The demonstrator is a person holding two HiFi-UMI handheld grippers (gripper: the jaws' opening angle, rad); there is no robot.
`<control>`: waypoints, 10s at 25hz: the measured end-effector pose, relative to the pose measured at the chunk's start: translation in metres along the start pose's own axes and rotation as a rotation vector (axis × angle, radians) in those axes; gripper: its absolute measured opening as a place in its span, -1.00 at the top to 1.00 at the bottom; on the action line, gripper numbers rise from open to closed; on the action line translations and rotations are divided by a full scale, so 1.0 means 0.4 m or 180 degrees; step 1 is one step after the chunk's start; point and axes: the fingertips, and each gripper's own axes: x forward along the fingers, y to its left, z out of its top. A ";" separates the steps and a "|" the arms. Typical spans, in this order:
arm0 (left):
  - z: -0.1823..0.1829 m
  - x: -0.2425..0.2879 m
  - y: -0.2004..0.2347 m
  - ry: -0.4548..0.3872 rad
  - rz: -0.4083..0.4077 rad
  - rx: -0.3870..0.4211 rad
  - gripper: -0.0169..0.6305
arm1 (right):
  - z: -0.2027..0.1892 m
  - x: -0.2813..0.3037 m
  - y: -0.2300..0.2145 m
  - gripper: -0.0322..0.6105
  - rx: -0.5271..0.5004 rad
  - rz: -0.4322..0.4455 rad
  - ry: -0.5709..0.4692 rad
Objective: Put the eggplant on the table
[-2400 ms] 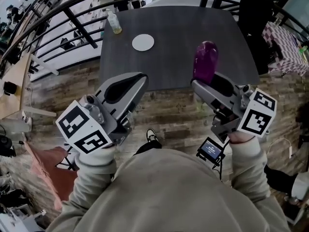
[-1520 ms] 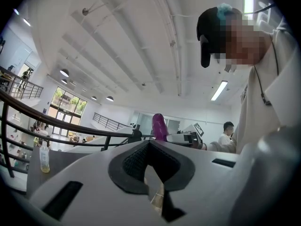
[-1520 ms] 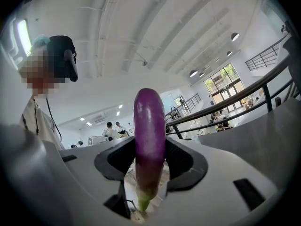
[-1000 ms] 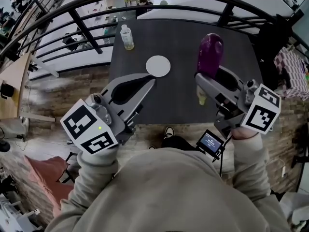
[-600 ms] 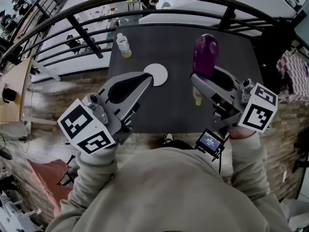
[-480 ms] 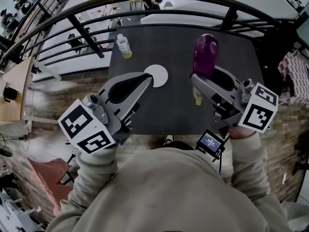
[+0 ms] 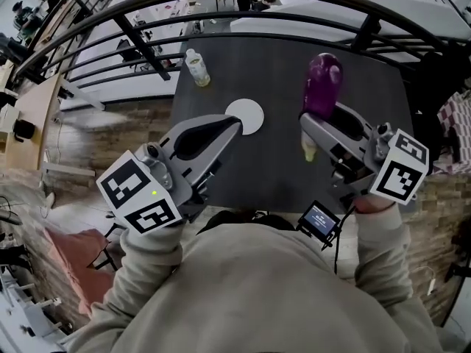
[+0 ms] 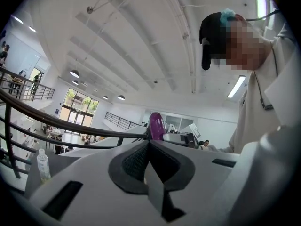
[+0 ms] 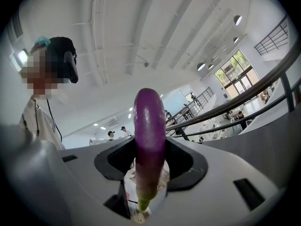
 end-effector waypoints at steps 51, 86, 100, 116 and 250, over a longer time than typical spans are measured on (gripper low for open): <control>0.004 -0.001 0.503 0.0237 -0.0420 -0.0441 0.93 | 0.029 0.433 -0.234 0.26 0.0207 -0.0694 0.0231; -0.231 0.051 0.599 0.0494 -0.0125 -0.0752 0.93 | -0.181 0.476 -0.426 0.27 0.0507 -0.0718 0.0860; -0.371 -0.017 0.678 0.0724 0.0100 -0.0982 0.93 | -0.351 0.505 -0.557 0.27 0.0700 -0.0828 0.1189; -0.445 -0.042 0.716 0.0718 0.0193 -0.1163 0.93 | -0.507 0.506 -0.658 0.27 0.0853 -0.0960 0.1611; 0.122 0.017 0.364 -0.0028 -0.0715 -0.0055 0.93 | 0.098 0.330 -0.103 0.86 -0.0650 -0.0816 0.0065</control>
